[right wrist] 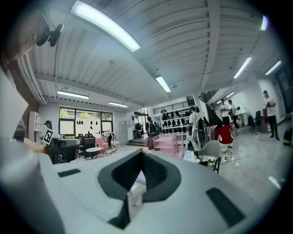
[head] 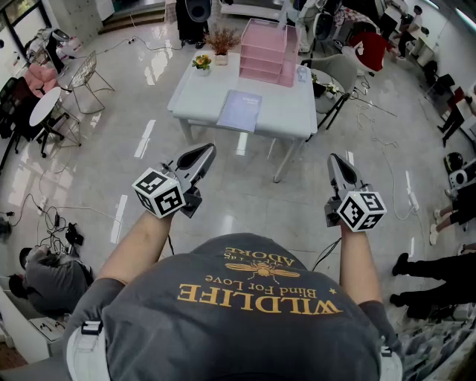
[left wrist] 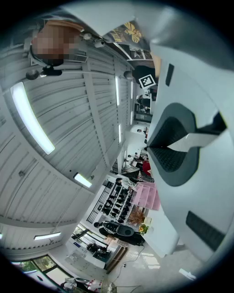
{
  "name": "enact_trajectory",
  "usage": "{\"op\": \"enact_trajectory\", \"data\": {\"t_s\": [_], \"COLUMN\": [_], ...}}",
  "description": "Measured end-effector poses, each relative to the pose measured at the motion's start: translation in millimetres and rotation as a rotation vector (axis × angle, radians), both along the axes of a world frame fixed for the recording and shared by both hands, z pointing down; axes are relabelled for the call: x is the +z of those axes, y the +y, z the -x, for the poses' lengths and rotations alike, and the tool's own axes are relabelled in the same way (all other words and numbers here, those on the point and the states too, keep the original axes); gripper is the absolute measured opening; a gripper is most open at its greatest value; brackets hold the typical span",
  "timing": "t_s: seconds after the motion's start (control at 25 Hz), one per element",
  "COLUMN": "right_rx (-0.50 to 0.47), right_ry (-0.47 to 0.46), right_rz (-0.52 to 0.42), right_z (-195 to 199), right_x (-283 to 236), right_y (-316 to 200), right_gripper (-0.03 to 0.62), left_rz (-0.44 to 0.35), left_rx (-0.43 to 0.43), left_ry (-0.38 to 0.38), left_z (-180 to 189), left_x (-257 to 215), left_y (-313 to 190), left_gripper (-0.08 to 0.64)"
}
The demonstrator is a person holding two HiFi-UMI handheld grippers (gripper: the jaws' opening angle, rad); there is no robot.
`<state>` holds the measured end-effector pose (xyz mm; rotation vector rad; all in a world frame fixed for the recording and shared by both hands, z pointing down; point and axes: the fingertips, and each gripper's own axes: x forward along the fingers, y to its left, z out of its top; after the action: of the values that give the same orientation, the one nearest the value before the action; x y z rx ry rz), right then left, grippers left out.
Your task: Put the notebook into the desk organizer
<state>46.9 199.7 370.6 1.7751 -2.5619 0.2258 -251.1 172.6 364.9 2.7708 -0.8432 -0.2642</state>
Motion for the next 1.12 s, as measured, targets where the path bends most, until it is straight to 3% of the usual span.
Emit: {"op": "enact_trajectory", "data": {"t_s": [0.8, 0.84, 0.88, 1.0, 1.12], "right_rx": [-0.005, -0.007, -0.009, -0.021, -0.036], "right_ry": [0.066, 0.064, 0.061, 0.054, 0.052], "right_rz": [-0.011, -0.015, -0.018, -0.028, -0.033], "right_z": [-3, -5, -6, -10, -18], "right_x": [-4, -4, -4, -6, -8], "right_y": [-4, -4, -4, -3, -1], "right_gripper": [-0.001, 0.0, 0.0, 0.0, 0.0], "left_rz": [0.03, 0.039, 0.044, 0.02, 0.004], "left_rx": [0.018, 0.03, 0.041, 0.036, 0.016], "left_ry": [-0.007, -0.004, -0.005, -0.022, -0.032], "left_z": [-15, -18, -21, -29, -38], "left_x": [-1, 0, 0, -2, -6], "left_y": [-4, -5, -6, -9, -11], "left_gripper": [0.005, 0.095, 0.243, 0.358, 0.399]}}
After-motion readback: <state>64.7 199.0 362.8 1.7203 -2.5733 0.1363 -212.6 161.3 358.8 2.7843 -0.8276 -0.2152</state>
